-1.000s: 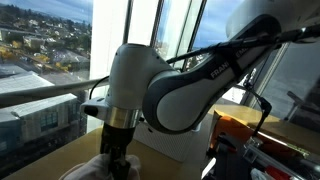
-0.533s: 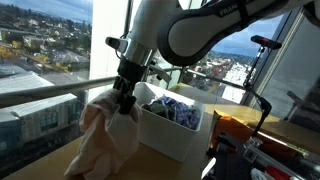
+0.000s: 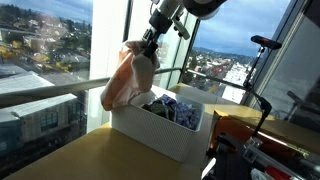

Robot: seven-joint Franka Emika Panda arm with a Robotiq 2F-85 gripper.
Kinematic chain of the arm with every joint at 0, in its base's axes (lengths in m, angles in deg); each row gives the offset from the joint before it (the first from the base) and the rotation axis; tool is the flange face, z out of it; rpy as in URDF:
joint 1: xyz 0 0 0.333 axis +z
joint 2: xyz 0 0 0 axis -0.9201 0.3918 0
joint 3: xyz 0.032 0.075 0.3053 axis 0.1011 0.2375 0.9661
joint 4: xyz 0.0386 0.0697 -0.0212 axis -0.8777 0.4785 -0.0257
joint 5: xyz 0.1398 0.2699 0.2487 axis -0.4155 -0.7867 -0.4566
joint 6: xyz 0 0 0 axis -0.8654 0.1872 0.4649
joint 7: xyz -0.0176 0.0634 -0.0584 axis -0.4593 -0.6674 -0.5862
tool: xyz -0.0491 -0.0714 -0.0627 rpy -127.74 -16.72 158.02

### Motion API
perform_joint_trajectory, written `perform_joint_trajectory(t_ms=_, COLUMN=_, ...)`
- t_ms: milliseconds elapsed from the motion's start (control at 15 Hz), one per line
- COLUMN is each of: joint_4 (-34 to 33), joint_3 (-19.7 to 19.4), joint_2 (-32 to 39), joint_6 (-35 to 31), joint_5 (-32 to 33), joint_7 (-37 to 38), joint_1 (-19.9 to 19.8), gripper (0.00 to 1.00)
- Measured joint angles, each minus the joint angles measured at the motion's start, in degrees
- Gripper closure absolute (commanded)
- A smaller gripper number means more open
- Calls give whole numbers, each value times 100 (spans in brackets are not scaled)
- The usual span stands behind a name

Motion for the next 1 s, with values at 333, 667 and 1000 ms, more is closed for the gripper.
perform_joint_trajectory(t_ms=333, joint_4=-21, joint_3=-274, joint_2=-93, joint_6=0, joint_5=-8, joint_7=-18, joint_1=-184, gripper=100)
perform_joint_trajectory(t_ms=667, joint_4=-49, joint_3=-421, joint_2=-174, joint_6=-1, joint_5=-15, joint_7=-97, joint_1=-323, gripper=100)
perform_joint_trajectory(t_ms=1000, joint_4=198, joint_3=-637, joint_2=-657, joint_6=0, joint_5=-12, joint_7=-347, joint_1=-487, gripper=100)
